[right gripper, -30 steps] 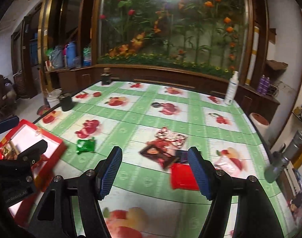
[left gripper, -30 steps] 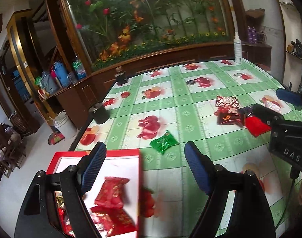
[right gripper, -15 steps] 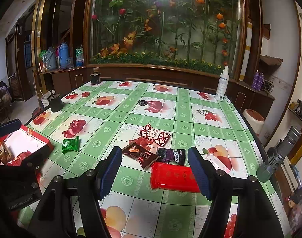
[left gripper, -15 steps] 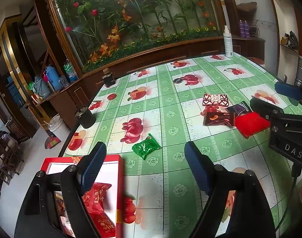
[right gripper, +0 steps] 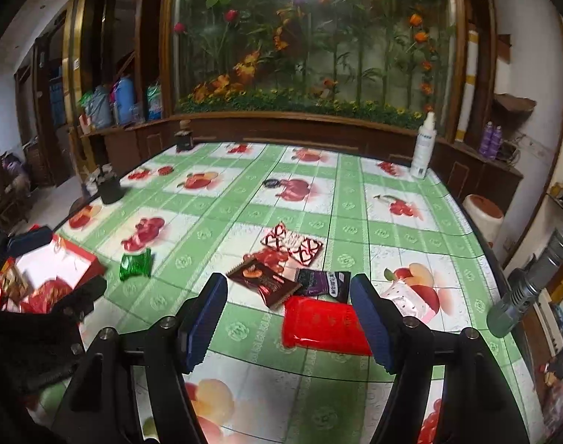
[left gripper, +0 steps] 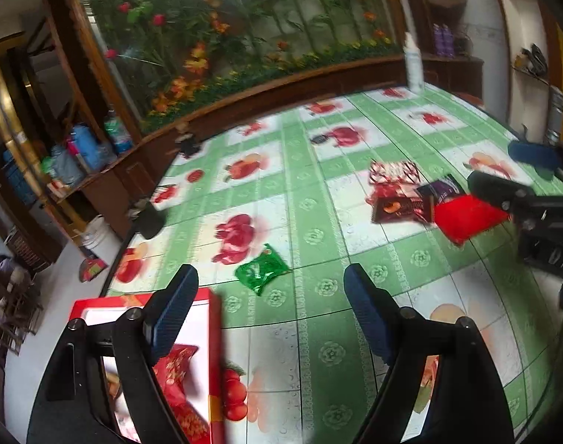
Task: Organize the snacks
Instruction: 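Grasp the red gold-text packet with the right gripper while the left grasps the green packet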
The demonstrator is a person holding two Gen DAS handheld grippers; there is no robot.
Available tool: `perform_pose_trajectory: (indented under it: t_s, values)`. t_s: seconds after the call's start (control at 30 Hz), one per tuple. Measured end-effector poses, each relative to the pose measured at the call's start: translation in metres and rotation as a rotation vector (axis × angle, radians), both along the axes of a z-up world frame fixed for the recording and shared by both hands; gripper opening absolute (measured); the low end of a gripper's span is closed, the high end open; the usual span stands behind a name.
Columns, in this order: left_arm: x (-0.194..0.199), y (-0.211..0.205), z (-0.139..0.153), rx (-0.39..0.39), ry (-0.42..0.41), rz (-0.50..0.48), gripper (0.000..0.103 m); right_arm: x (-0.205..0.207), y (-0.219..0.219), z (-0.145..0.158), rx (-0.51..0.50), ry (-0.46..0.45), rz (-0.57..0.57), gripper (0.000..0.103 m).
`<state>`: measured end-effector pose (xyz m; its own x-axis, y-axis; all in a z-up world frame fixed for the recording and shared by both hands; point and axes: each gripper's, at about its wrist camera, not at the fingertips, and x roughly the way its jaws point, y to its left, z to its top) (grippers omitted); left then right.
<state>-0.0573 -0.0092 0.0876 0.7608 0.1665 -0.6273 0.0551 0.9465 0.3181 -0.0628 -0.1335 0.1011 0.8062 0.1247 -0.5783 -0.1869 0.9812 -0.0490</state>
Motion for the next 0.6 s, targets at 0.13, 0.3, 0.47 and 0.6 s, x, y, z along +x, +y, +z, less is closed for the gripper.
perform_pose_trajectory:
  t_s: [0.13, 0.3, 0.47, 0.6]
  values:
    - [0.023, 0.005, -0.007, 0.022, 0.069, -0.069, 0.081, 0.020, -0.038, -0.012, 0.013, 0.048, 0.121, 0.078]
    - [0.049, 0.001, 0.000, 0.053, 0.097, -0.204, 0.081, 0.047, -0.070, -0.032, -0.035, 0.122, 0.246, 0.082]
    - [0.064, 0.005, 0.002, 0.151, 0.105, -0.280, 0.081, 0.062, -0.073, -0.050, -0.026, 0.204, 0.353, 0.083]
    - [0.078, 0.039, -0.007, 0.157, 0.177, -0.209, 0.081, 0.073, -0.063, -0.060, -0.061, 0.228, 0.388, 0.083]
